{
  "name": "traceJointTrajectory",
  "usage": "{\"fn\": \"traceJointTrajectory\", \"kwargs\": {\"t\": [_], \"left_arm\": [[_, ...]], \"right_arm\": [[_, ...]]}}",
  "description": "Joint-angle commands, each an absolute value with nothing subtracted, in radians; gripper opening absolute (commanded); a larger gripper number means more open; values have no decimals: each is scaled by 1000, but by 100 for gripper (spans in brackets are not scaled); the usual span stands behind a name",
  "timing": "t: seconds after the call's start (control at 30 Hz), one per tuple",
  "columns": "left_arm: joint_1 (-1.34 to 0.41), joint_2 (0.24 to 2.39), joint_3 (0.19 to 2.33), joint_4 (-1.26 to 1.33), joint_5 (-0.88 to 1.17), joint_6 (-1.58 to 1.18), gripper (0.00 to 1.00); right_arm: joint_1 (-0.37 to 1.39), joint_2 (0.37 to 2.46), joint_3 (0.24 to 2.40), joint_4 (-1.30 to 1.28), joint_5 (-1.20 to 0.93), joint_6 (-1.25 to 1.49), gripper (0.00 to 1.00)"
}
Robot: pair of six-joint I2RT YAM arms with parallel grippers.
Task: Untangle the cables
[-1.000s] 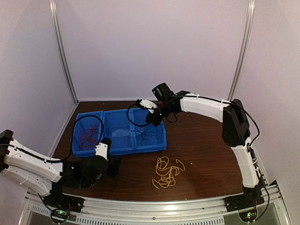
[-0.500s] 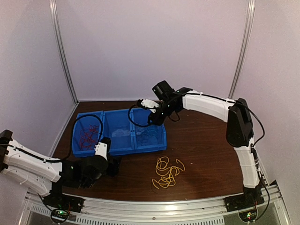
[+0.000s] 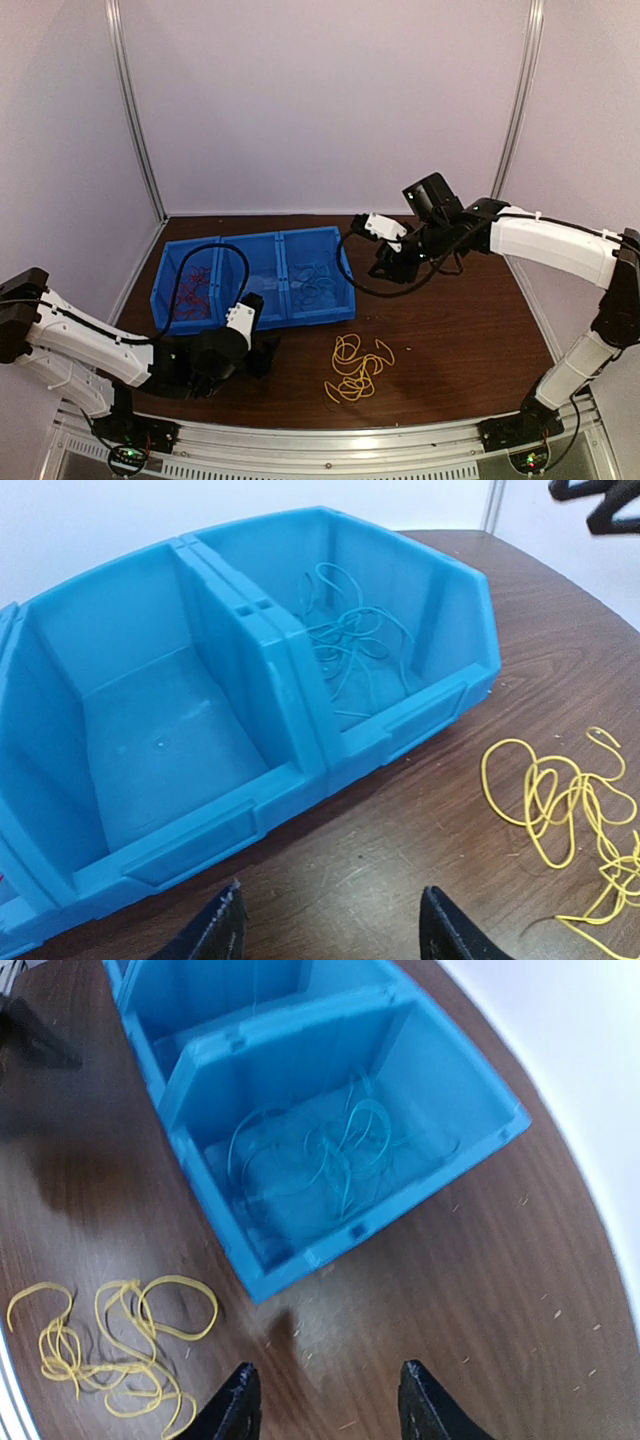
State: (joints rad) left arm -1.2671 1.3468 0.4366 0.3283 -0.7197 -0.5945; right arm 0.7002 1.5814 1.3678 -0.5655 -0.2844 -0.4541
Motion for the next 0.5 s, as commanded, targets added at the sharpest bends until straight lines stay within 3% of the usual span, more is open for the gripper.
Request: {"fn": "traceJointTrajectory", "kwargs": {"t": [0.0, 0.17, 0.47], "left_arm": [[-1270, 1403, 469, 511, -575, -510, 60], [-1270, 1502, 503, 557, -512, -510, 60], [-1270, 1541, 544, 548, -481, -520, 59]], "right_arm": [[635, 1445, 1106, -506, -472, -513, 49], [621, 1332, 887, -447, -529, -542, 57], [614, 1425, 813, -409, -645, -562, 57]]}}
